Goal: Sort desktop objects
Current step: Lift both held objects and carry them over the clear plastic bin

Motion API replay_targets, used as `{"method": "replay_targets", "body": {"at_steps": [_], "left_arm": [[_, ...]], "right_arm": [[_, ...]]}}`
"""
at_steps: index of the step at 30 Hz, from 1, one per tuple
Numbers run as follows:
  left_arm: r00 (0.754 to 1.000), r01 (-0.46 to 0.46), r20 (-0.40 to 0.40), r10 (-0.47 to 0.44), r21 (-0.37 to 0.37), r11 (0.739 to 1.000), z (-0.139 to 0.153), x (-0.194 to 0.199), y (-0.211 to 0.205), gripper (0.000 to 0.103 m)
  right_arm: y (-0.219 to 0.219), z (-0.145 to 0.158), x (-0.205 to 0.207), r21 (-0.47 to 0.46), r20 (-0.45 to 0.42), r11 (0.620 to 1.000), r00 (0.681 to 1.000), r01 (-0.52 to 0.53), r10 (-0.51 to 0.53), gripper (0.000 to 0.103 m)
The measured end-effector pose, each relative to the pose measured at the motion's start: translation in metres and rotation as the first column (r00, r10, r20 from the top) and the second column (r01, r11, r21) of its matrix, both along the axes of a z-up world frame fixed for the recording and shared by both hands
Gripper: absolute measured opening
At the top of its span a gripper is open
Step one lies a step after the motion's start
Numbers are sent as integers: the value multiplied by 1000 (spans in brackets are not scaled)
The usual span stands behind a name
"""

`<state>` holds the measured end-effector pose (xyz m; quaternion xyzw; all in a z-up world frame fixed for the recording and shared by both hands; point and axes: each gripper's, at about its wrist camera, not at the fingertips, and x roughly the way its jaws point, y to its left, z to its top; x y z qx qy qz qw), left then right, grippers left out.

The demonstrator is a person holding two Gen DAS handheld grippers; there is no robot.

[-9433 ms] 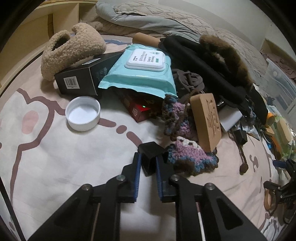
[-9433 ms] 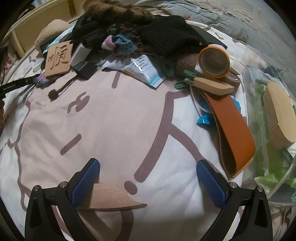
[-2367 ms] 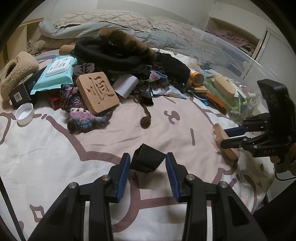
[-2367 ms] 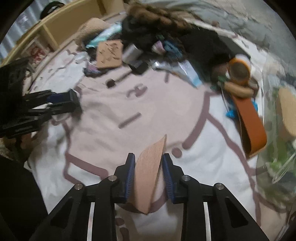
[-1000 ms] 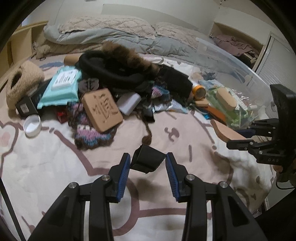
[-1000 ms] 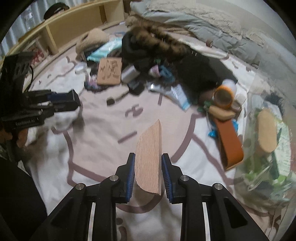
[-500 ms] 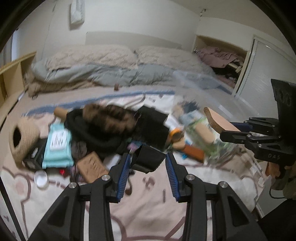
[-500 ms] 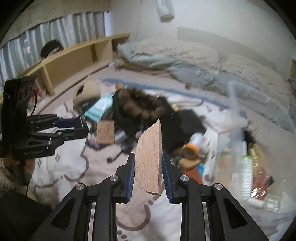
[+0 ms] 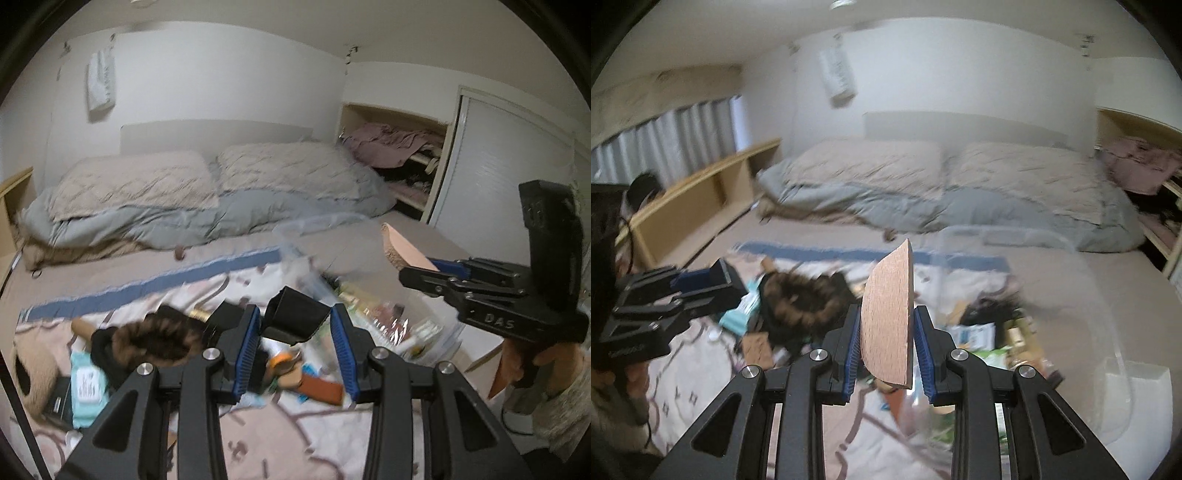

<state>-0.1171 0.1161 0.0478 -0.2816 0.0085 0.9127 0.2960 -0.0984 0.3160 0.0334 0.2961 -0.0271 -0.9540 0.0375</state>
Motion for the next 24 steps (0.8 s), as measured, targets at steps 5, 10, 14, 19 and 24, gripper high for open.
{"method": "replay_targets", "body": {"at_steps": [5,10,14,19,24], "left_arm": [[999,29,-44,-29,5,1000,24,-3,37,39],[996,70,-49,-69,13,997,26,-8,73,39],[996,85,-23,-84,45,995,19,-20,99,39],[997,79,11,-79,38,996,5,-37,125,39],[998,57,35,-58,45,997,-10,-56,136,39]], "right_arm": [[31,11,-11,-35,-16,994,994,107,-108,28],[58,4,-17,-27,18,979,979,204,-204,28],[80,-11,-19,-9,66,961,959,276,-275,28],[106,-32,-26,-26,126,948,942,316,-310,28],[123,-54,-63,55,229,951,923,305,-309,28]]}}
